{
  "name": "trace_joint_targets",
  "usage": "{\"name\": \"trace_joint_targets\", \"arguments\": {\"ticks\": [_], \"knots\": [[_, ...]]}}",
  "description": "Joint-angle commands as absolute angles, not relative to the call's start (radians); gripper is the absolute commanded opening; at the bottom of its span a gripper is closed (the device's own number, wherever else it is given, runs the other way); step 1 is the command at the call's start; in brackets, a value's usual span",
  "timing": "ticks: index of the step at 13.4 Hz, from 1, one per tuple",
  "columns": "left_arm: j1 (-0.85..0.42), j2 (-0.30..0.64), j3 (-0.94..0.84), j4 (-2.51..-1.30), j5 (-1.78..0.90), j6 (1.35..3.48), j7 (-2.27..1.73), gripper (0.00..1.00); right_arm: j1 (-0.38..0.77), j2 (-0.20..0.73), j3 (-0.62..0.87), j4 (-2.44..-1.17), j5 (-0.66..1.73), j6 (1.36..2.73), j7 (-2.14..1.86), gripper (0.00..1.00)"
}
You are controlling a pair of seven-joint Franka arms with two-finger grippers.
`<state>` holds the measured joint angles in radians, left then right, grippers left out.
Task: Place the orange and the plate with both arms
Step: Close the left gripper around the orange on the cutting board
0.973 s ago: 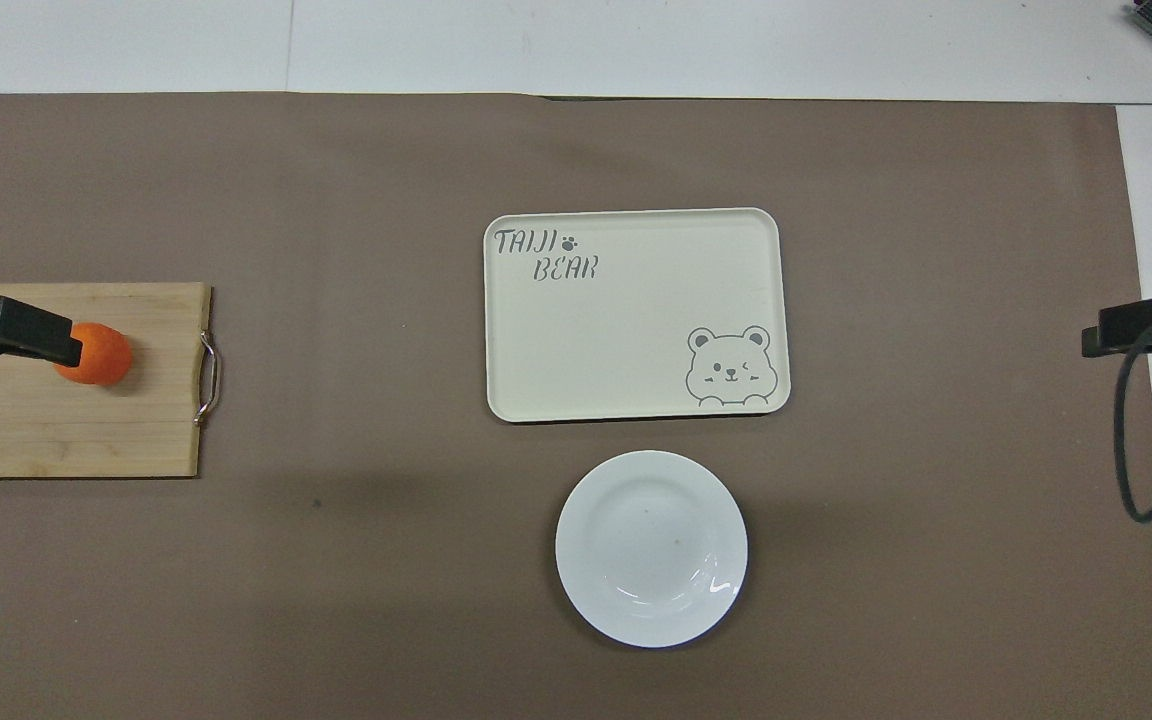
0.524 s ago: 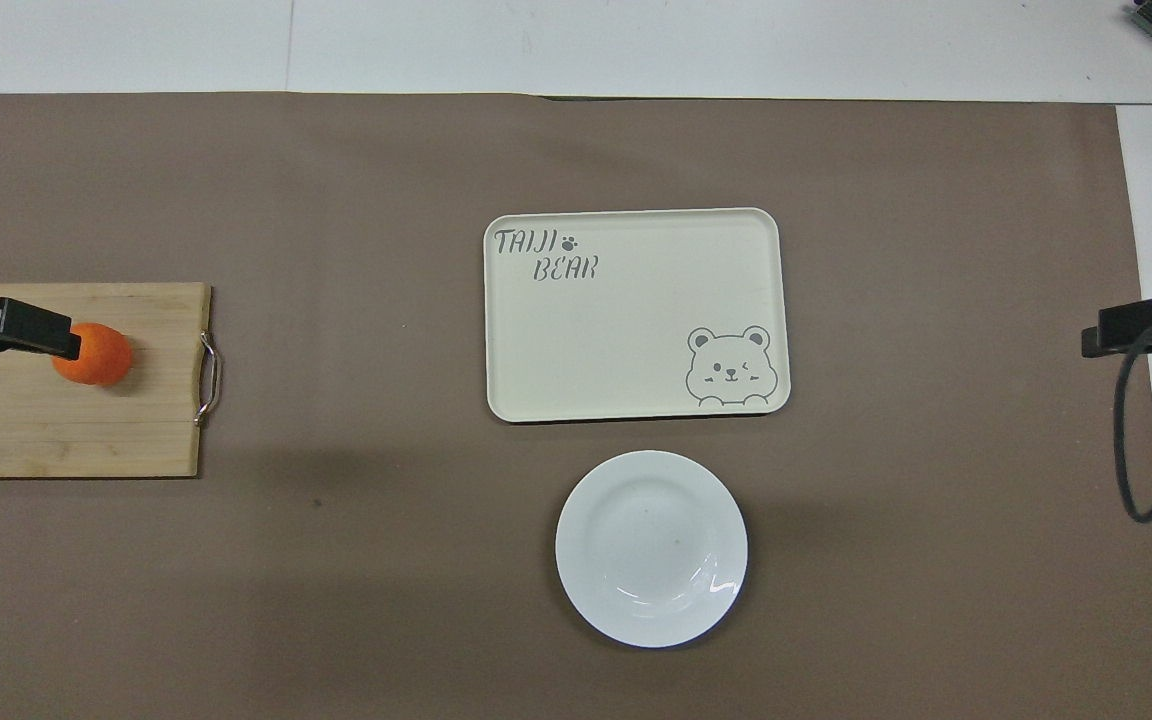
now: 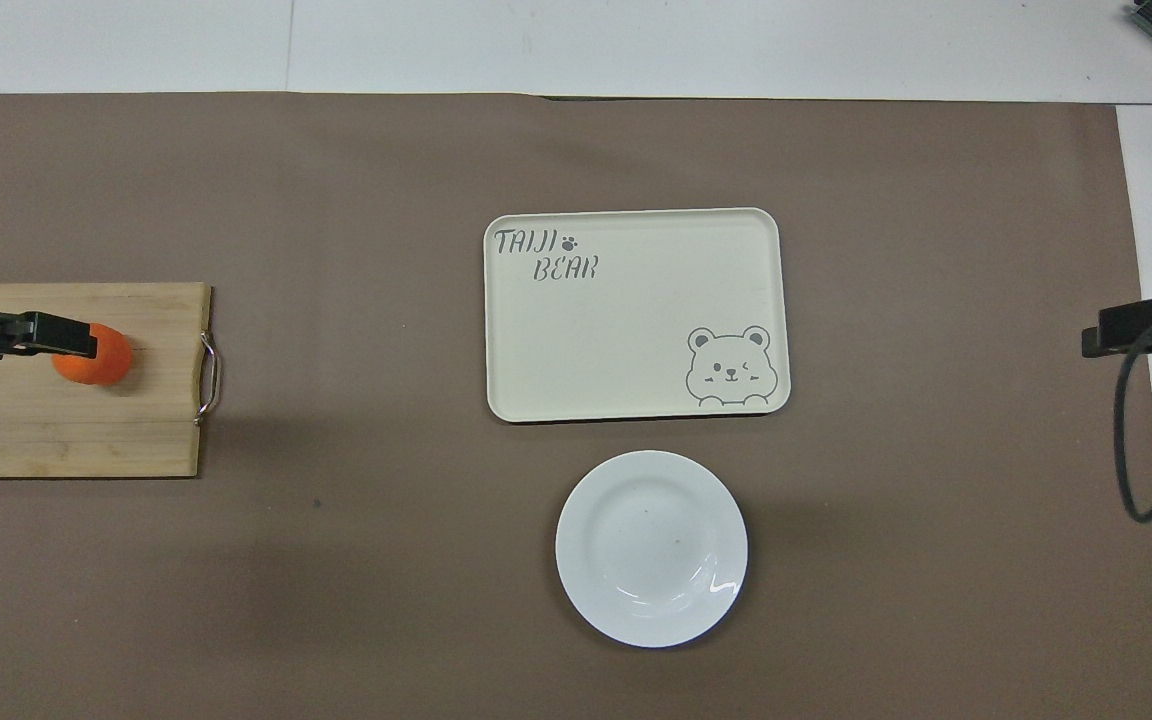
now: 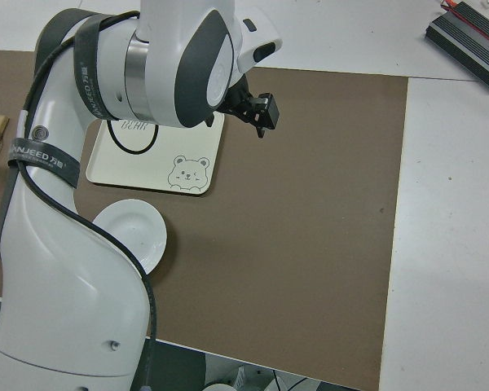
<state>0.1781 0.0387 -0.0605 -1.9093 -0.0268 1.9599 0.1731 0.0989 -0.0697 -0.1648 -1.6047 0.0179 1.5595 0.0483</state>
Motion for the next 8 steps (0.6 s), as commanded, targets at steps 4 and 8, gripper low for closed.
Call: {"name": "trace_joint_targets", "arguments": {"ticks": [4, 8], "knots": [[0.235, 0.138, -0.069, -1.963, -0.018, 2.12, 0.259, 1.0, 0.091, -0.095, -0.16, -1.635, -0.002, 1.575, 0.031, 1.0], [0.239, 0.202, -0.067, -1.98, -0.018, 2.215, 0.259, 1.0, 0.091, -0.095, -0.16, -1.635, 0.002, 1.575, 0.031, 1.0]]}}
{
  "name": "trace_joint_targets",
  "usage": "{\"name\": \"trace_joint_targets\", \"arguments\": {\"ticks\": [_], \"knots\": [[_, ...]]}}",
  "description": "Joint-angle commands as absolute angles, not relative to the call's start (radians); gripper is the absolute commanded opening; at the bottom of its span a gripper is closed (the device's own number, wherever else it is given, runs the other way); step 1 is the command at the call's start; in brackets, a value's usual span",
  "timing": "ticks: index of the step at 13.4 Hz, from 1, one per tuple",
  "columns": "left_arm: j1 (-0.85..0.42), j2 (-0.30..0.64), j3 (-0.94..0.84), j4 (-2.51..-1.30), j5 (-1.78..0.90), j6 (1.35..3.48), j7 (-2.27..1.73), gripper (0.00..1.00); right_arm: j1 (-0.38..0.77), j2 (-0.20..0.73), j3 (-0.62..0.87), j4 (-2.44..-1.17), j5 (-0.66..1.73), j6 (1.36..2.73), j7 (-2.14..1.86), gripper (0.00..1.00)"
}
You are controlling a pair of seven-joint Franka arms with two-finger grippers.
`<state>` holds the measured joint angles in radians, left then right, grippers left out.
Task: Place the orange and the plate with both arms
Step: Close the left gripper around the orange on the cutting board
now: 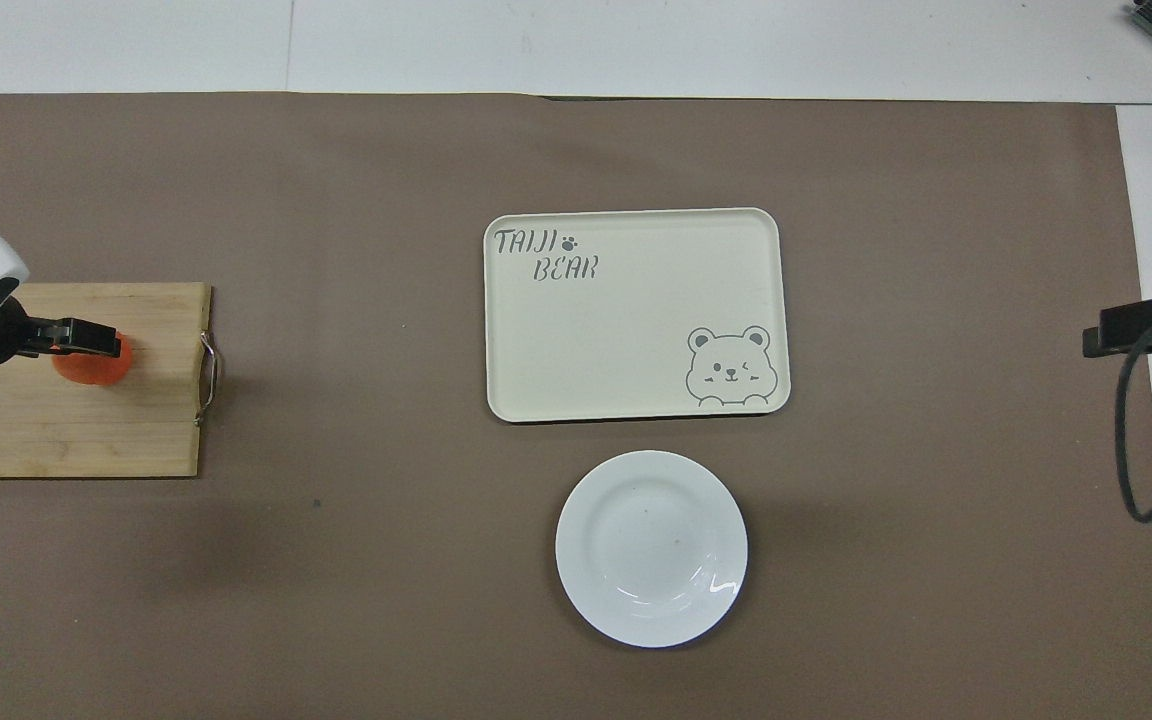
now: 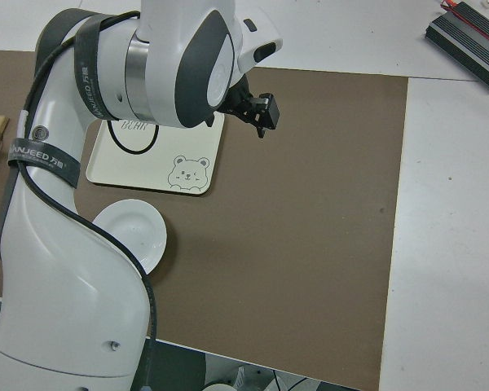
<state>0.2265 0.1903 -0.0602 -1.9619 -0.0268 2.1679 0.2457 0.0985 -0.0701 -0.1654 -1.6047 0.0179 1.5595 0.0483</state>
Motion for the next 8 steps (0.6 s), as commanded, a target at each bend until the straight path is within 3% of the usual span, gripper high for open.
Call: {"name": "trace_joint_targets", "arguments": {"ticks": [1, 8], "knots": [[0.245, 0.213, -0.067, -1.98, -0.018, 2.235, 0.259, 1.0, 0.091, -0.095, -0.16, -1.635, 0.002, 1.575, 0.031, 1.0], [0.261, 0.247, -0.067, -2.037, -0.018, 2.324, 0.262, 1.0, 0.091, -0.095, -0.16, -1.637, 0.006, 1.575, 0.034, 1.0]]}}
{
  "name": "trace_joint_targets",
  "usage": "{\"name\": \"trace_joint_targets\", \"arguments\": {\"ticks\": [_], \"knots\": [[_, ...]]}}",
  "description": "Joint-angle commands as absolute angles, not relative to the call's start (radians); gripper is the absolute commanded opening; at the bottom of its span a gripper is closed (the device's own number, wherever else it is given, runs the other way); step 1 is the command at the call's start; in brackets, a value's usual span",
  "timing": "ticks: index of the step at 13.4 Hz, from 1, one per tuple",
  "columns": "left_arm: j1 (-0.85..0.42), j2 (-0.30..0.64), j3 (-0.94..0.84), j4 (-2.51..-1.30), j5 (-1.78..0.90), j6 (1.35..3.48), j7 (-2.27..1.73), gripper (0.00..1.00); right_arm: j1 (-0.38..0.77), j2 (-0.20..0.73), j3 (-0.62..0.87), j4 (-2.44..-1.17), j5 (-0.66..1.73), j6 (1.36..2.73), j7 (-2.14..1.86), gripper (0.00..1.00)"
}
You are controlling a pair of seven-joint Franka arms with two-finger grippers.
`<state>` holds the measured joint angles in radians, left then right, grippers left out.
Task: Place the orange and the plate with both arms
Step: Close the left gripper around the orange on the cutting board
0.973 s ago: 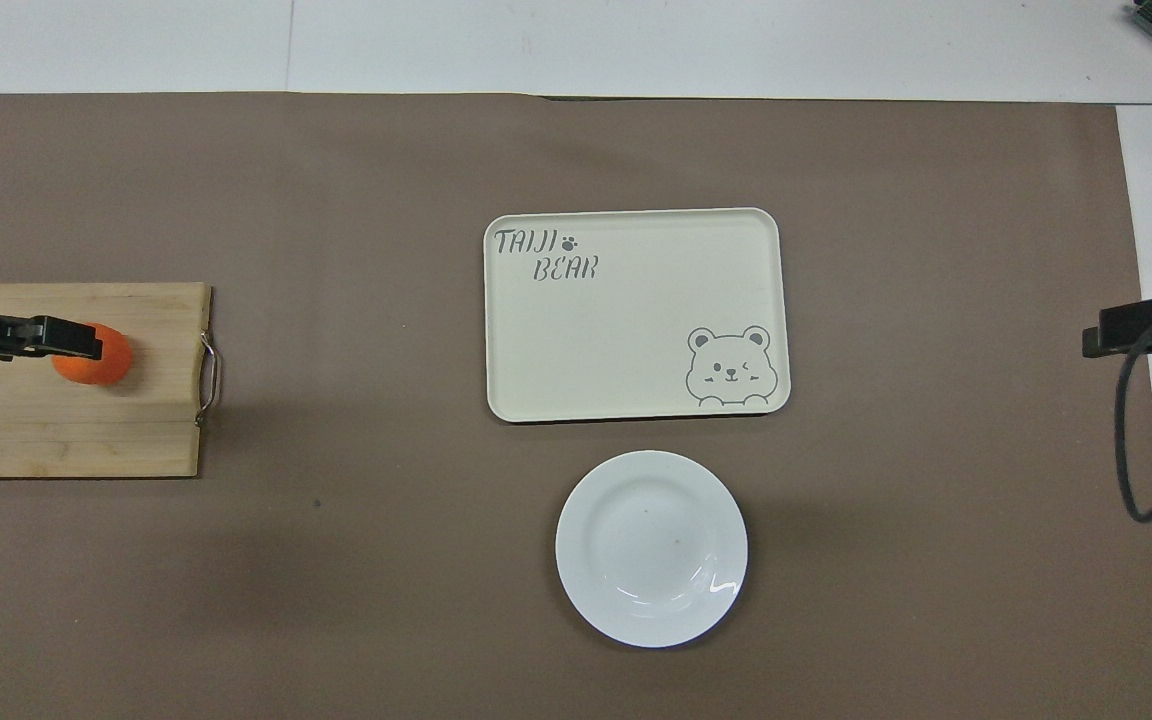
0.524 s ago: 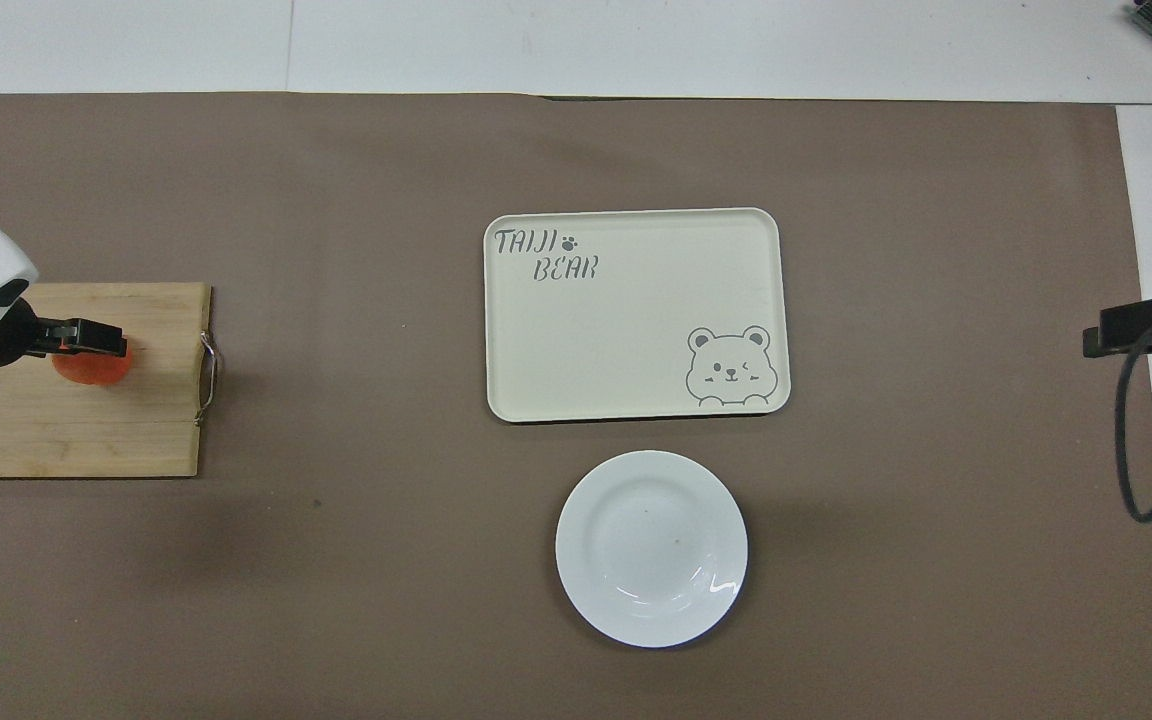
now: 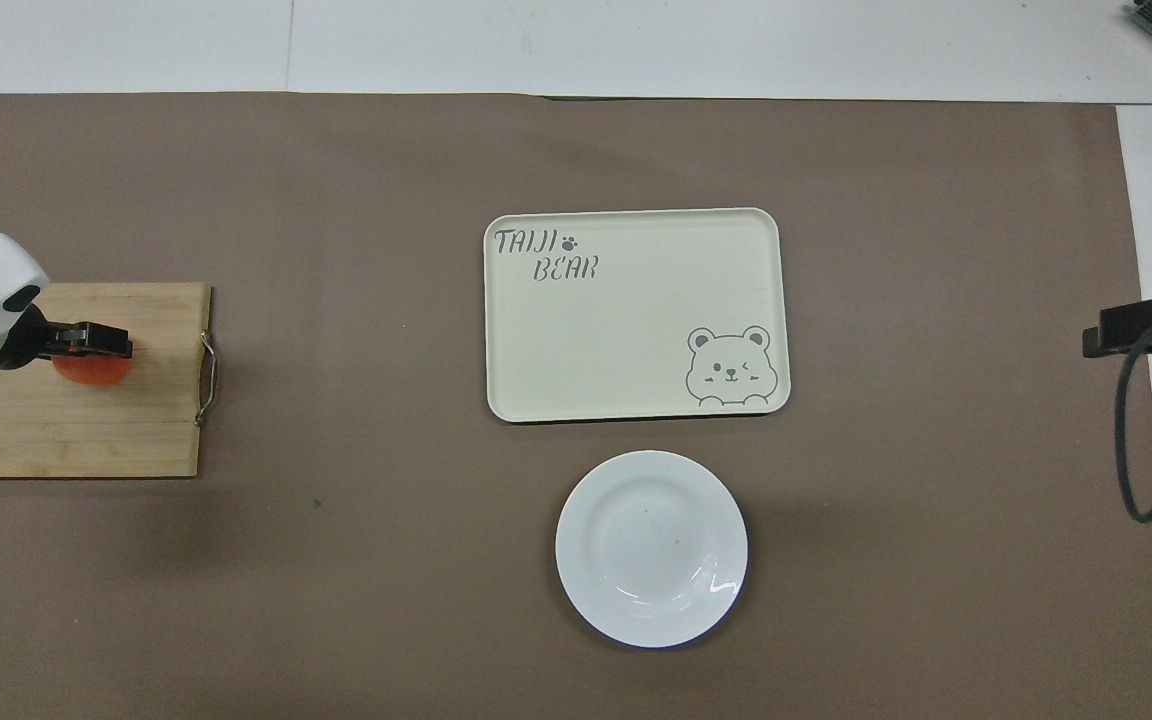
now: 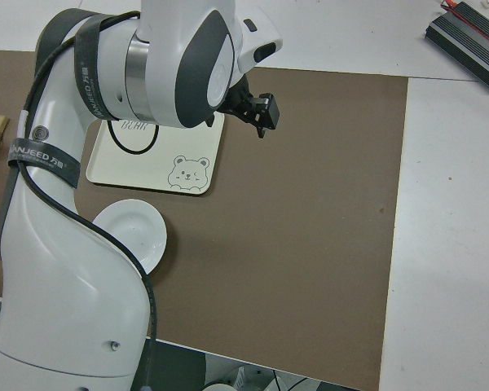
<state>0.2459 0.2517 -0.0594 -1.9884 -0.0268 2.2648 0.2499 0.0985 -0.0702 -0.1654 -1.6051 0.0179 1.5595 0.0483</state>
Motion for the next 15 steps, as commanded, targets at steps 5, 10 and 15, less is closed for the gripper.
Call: {"name": "trace_joint_targets", "arguments": {"ticks": [5, 10, 15], "knots": [[0.261, 0.264, -0.067, -2.023, -0.018, 2.316, 0.247, 0.0, 0.091, -0.097, -0.16, -1.637, 0.009, 1.575, 0.034, 1.0], [0.239, 0.21, -0.067, -1.953, -0.018, 2.166, 0.223, 0.0, 0.091, -0.097, -0.16, -1.637, 0.008, 1.575, 0.034, 1.0], [0.2, 0.12, -0.077, -1.89, -0.015, 1.998, 0.149, 0.0, 0.091, -0.097, -0.16, -1.637, 0.008, 1.575, 0.034, 1.0]]}}
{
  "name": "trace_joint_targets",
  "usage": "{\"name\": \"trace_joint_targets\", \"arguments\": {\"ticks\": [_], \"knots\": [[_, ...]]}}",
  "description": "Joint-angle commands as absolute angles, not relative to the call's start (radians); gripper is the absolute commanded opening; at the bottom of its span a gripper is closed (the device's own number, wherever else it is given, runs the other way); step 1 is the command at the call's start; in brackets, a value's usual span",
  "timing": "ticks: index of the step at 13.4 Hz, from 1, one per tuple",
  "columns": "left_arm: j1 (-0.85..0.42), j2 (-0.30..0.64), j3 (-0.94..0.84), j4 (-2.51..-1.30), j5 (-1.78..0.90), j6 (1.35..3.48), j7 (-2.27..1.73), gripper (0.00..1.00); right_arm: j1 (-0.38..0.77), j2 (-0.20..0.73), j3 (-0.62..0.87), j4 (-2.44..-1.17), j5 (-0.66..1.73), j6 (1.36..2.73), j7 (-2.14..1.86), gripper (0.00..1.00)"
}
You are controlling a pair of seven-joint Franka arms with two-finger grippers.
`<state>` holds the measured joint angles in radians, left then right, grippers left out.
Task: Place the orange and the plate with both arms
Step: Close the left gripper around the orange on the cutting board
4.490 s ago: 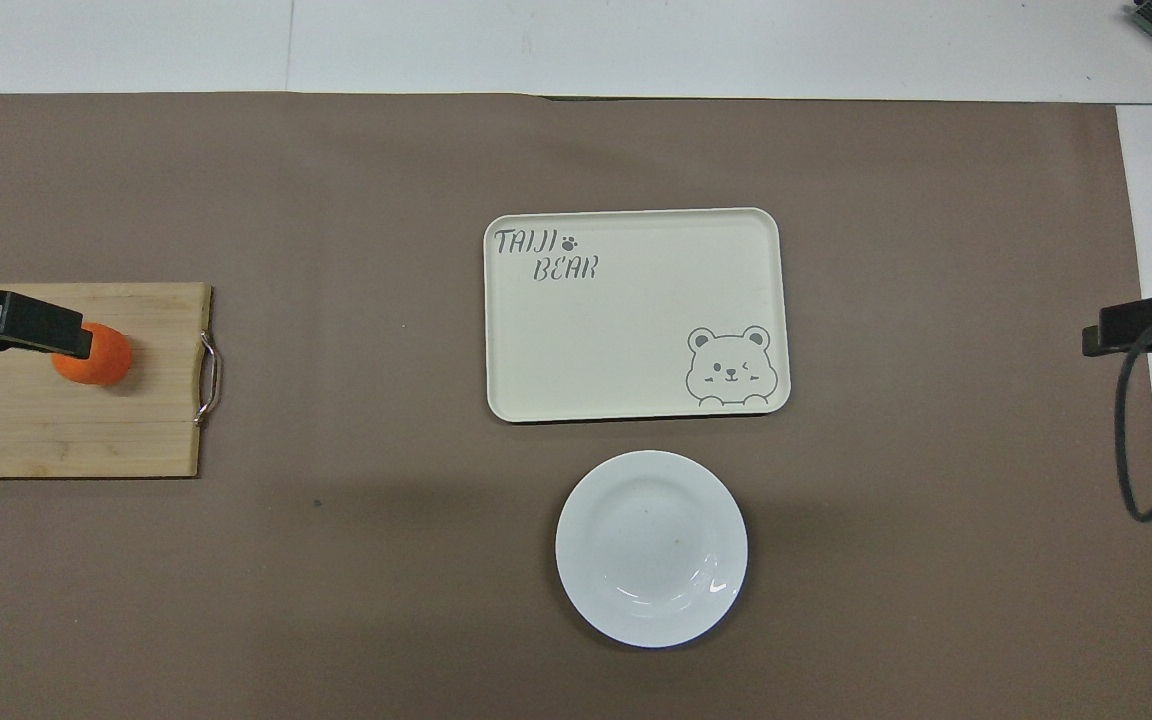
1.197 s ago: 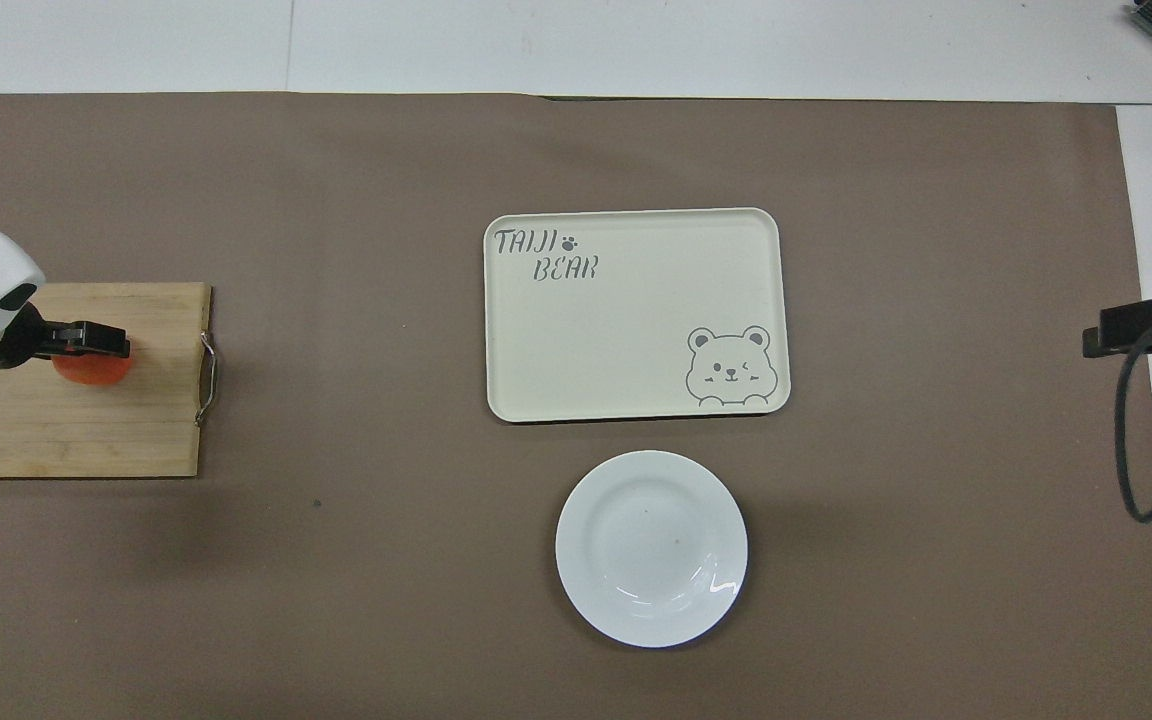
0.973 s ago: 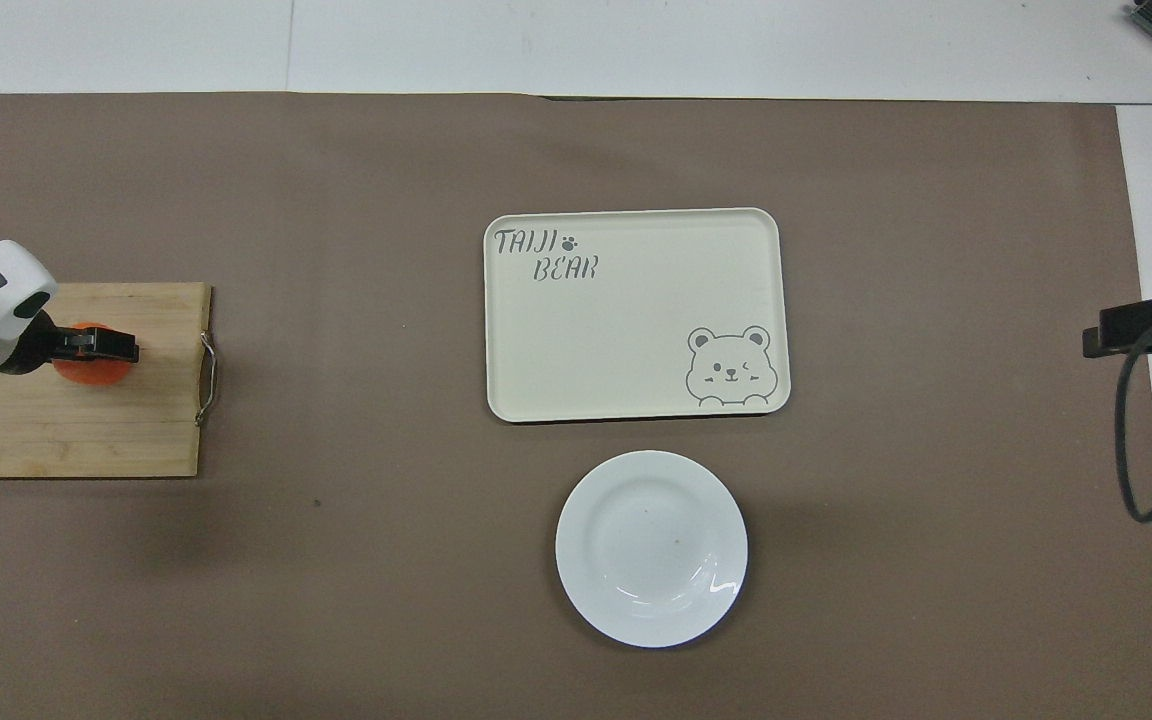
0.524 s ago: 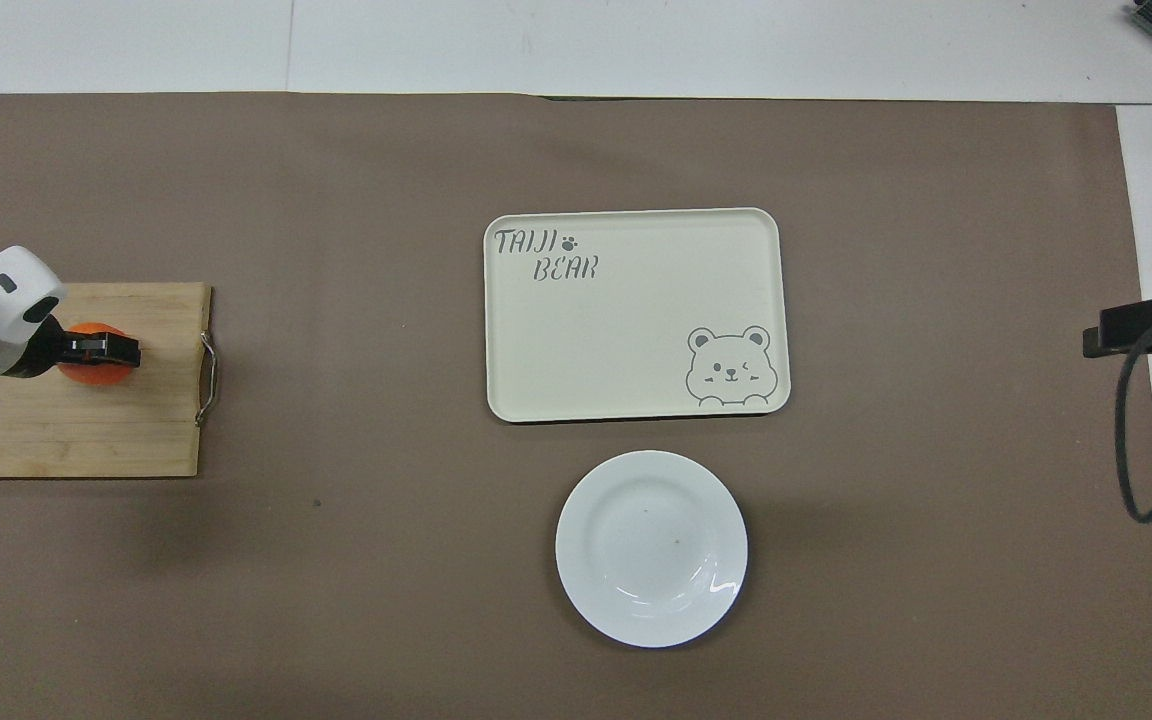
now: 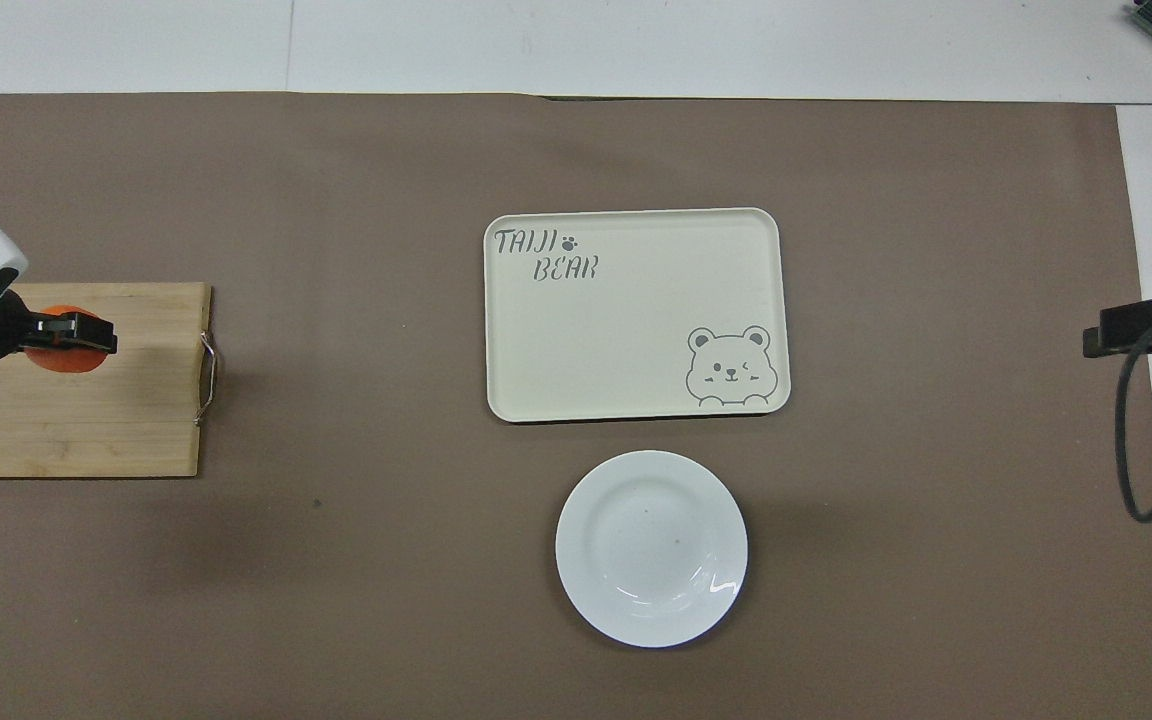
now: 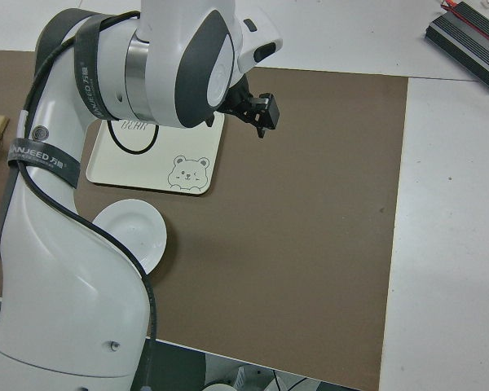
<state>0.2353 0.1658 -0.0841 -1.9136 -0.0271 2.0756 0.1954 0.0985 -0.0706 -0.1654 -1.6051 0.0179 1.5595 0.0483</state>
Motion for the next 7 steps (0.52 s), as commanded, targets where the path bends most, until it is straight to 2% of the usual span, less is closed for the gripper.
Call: {"name": "trace_joint_targets", "arguments": {"ticks": [1, 4, 7], "knots": [[0.184, 0.097, -0.078, -1.875, -0.014, 1.955, 0.108, 0.0, 0.091, -0.097, -0.16, -1.637, 0.009, 1.575, 0.034, 1.0], [0.128, 0.046, -0.078, -1.83, -0.014, 1.847, 0.037, 0.0, 0.091, -0.097, -0.16, -1.637, 0.008, 1.575, 0.034, 1.0], [0.081, 0.04, -0.08, -1.691, -0.009, 1.682, -0.018, 0.0, 0.091, -0.097, -0.16, -1.637, 0.008, 1.574, 0.034, 1.0]]}}
